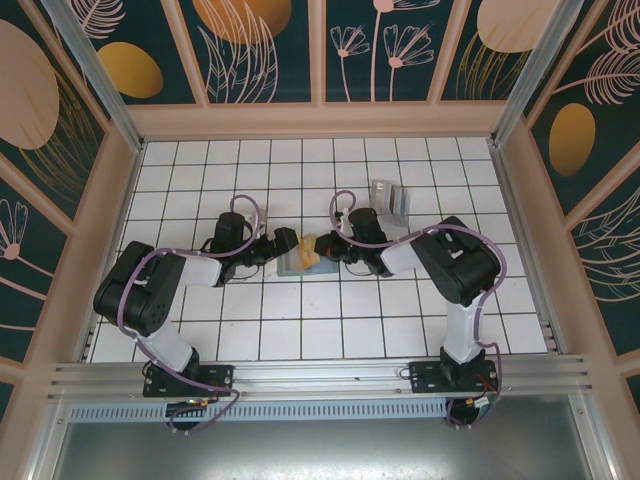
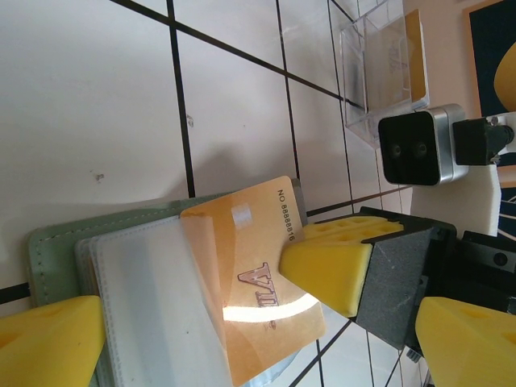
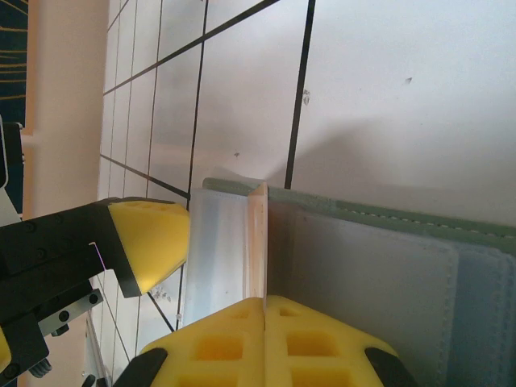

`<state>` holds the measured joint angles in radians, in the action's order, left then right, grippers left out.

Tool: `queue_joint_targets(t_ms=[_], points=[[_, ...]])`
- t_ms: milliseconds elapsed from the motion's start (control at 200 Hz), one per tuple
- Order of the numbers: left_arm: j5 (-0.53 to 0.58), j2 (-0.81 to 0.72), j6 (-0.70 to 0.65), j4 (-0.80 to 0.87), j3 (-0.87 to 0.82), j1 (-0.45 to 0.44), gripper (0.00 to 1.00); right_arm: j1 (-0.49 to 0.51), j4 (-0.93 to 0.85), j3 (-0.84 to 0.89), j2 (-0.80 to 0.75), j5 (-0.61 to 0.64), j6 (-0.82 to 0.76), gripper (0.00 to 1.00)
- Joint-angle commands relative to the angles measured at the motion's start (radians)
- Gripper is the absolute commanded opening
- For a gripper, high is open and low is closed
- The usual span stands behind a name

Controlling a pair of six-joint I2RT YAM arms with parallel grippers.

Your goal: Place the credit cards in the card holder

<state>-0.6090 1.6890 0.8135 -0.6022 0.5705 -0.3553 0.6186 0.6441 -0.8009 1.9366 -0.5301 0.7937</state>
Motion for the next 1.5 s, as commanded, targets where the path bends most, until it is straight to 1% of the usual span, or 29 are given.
queue_joint_targets(t_ms=[0, 170, 325, 415, 505, 596, 671, 806, 1021, 1181, 1446, 1496], points=[[0.043, 0.06, -0.011, 0.091, -0.024, -0.012, 0.99, 0.007, 0.035, 0.01, 0.028, 0.006, 0.007, 0.0], [0.046, 0.058, -0.014, 0.091, -0.026, -0.014, 0.99, 0.006, 0.068, 0.024, 0.033, 0.028, -0.006, 0.0], [0.054, 0.042, -0.008, 0.084, -0.032, -0.014, 0.99, 0.021, 0.139, 0.055, 0.033, 0.023, 0.071, 0.0], [0.049, 0.05, -0.012, 0.086, -0.031, -0.014, 0.98, 0.058, 0.162, 0.091, 0.011, 0.082, 0.091, 0.0], [0.037, 0.052, -0.005, 0.077, -0.033, -0.016, 0.99, 0.088, 0.236, 0.145, -0.011, 0.133, 0.148, 0.0], [0.05, 0.051, -0.009, 0.076, -0.037, -0.019, 0.99, 0.092, 0.29, 0.186, -0.018, 0.154, 0.181, 0.0], [0.045, 0.063, -0.017, 0.088, -0.028, -0.019, 0.99, 0.09, 0.286, 0.2, -0.021, 0.172, 0.185, 0.0], [0.05, 0.062, -0.019, 0.092, -0.026, -0.022, 0.99, 0.088, 0.312, 0.208, -0.01, 0.16, 0.216, 0.0], [0.066, 0.055, -0.016, 0.088, -0.031, -0.028, 0.99, 0.073, 0.304, 0.176, -0.003, 0.182, 0.212, 0.0], [0.057, 0.058, -0.016, 0.093, -0.032, -0.03, 0.99, 0.072, 0.304, 0.156, 0.017, 0.201, 0.213, 0.0], [0.061, 0.05, -0.014, 0.101, -0.024, -0.034, 0.99, 0.097, 0.316, 0.105, 0.063, 0.19, 0.203, 0.0], [0.058, 0.054, -0.013, 0.102, -0.02, -0.035, 0.99, 0.101, 0.312, 0.1, 0.067, 0.203, 0.205, 0.0]])
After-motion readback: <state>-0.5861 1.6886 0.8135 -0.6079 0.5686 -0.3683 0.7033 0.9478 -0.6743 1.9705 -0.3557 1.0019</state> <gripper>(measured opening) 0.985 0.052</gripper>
